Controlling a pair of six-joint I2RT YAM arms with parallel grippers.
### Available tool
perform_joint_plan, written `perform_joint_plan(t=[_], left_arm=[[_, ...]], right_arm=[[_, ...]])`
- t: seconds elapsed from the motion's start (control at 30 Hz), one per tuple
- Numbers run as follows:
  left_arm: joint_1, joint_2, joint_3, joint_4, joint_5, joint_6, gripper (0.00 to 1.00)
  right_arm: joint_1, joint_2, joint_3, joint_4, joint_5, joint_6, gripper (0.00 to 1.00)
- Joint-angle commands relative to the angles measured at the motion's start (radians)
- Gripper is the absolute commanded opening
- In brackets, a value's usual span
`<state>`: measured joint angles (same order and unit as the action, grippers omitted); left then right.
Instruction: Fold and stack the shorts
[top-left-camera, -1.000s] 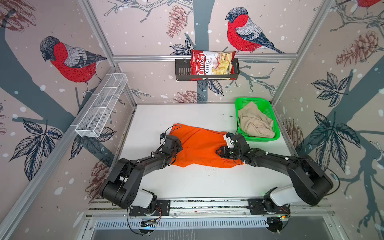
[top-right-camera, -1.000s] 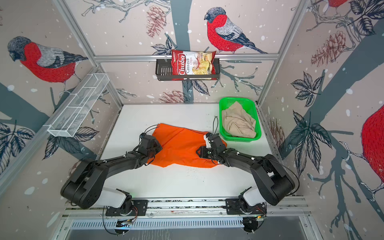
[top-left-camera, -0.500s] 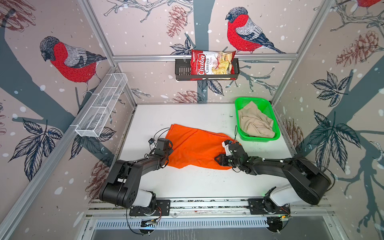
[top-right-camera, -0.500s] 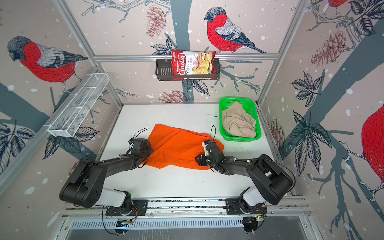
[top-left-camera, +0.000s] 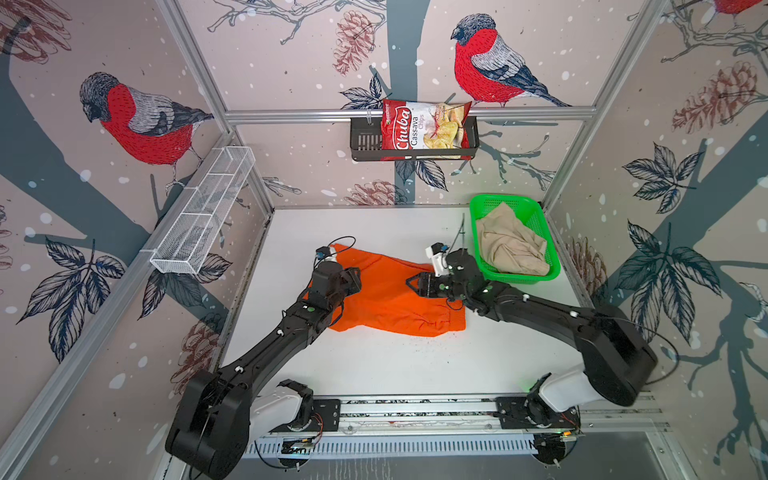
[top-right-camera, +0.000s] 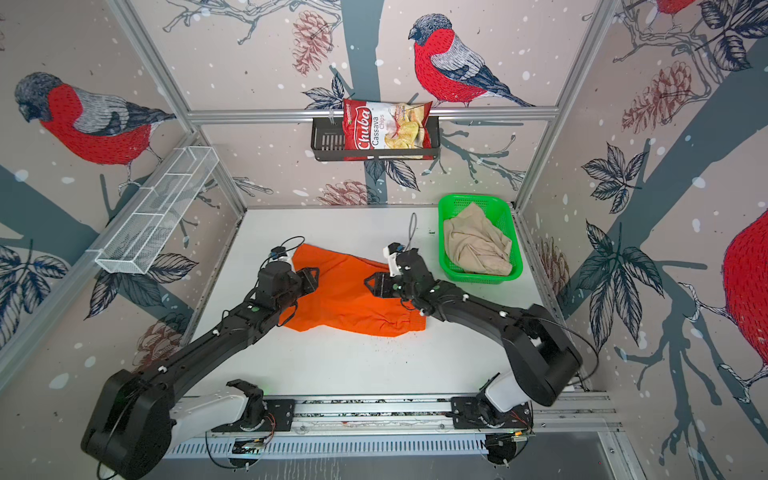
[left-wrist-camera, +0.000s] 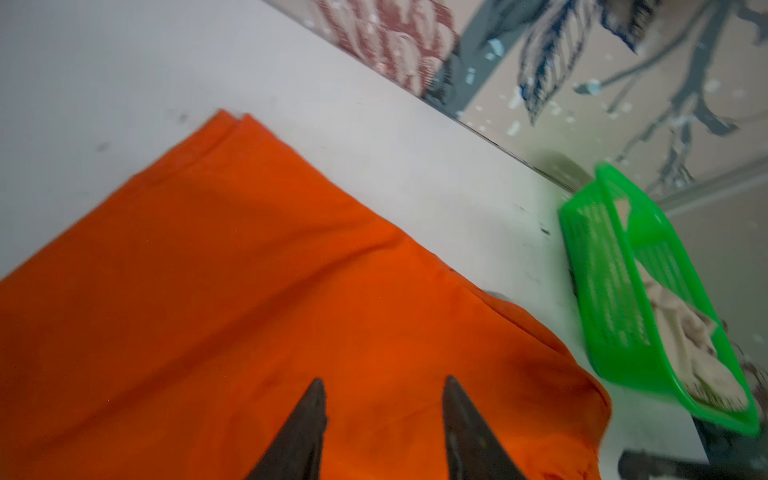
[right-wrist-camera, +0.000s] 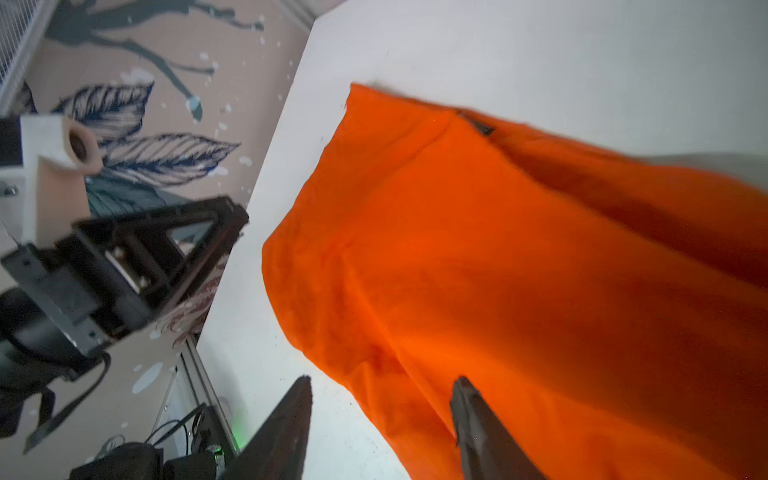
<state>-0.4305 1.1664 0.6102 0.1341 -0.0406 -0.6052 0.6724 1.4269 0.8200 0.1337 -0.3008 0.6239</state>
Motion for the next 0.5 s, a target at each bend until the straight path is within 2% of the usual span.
perform_joint_plan(t=[0.0,0.13,0.27,0.37,0.47], left_arm=[[-0.086,0.054,0.030,0.094,0.094,0.213,0.57],[-0.271,0.186,0.127,0.087,0.144,0.520,0.64],[-0.415,0.320,0.200,0.094,0.266,0.810,0.64],[-0.480,0.409,0.247,0.095,0.315,0.945,0.64],[-0.523,0.502,0.321,0.054,0.344,1.029,0.66]], right_arm=[[-0.118,-0.121,-0.070,-0.097,-0.038,-0.031,0.57],[-0.300,-0.253,-0.120,-0.230,-0.096,-0.110,0.60],[-0.493,-0.310,-0.169,-0.290,-0.186,-0.122,0.61],[-0.585,-0.331,-0.202,-0.297,-0.267,-0.121,0.61],[-0.609,-0.347,-0.221,-0.305,-0.281,-0.129,0.62]])
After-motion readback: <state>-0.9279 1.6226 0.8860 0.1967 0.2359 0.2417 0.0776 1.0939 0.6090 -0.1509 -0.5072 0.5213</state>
